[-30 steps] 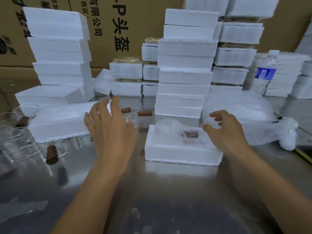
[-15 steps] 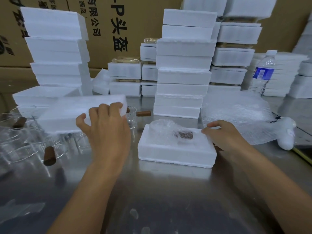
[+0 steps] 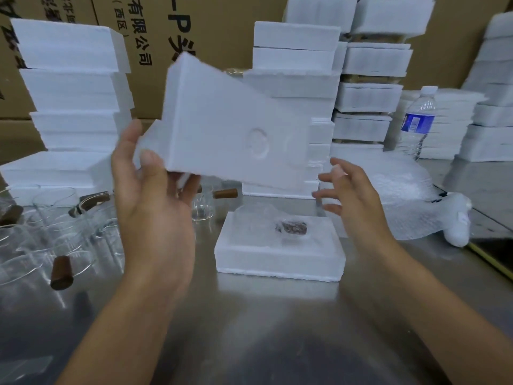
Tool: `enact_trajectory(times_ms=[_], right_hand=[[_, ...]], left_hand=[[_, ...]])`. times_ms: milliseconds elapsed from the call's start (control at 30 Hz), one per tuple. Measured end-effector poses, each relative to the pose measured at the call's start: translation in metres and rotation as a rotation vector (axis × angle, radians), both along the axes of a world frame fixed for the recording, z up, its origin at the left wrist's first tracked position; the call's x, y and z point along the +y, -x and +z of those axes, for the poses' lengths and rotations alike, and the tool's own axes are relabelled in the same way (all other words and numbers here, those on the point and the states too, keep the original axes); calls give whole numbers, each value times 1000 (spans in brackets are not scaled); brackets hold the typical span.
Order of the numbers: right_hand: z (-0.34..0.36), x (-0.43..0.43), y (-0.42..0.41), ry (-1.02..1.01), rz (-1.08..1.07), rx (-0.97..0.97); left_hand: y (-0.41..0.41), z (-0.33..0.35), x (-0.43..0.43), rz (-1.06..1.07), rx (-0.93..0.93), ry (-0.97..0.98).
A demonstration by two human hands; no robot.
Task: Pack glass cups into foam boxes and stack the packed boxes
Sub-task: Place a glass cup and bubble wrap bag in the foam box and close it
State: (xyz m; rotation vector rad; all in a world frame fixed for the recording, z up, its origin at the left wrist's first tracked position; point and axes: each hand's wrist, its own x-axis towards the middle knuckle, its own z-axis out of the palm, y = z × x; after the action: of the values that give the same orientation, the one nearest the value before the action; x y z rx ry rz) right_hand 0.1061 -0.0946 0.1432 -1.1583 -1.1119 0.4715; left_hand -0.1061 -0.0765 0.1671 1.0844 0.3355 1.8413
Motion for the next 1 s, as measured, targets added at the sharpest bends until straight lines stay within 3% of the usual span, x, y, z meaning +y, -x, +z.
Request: enact_trajectory(times_ms=[100,200,300,400,500,633,800,1000], right_hand=[[1,-1,0,-17,195,182],[1,-2,-3,-1,244,280],[2,0,-11,98,190,340],[4,-1,-20,212,223,257],[3,-6,-23,294,305,126],[0,-4,-29,368,261,25],[-4,-4,-30,463,219,11],[-8,-3,-30,467,218,20]], left_hand=[[-3,-6,9,-321,-165,232],[-7,-13,13,-423,-149,367],[-11,-22,15,-132,156,388],[-17,-26,12,124,353,339],[-21,-30,8,161,491,324],[-20,-35,7,225,660,284],[-18,-38,9,199,842,289],[-20,-45,17,125,830,345]])
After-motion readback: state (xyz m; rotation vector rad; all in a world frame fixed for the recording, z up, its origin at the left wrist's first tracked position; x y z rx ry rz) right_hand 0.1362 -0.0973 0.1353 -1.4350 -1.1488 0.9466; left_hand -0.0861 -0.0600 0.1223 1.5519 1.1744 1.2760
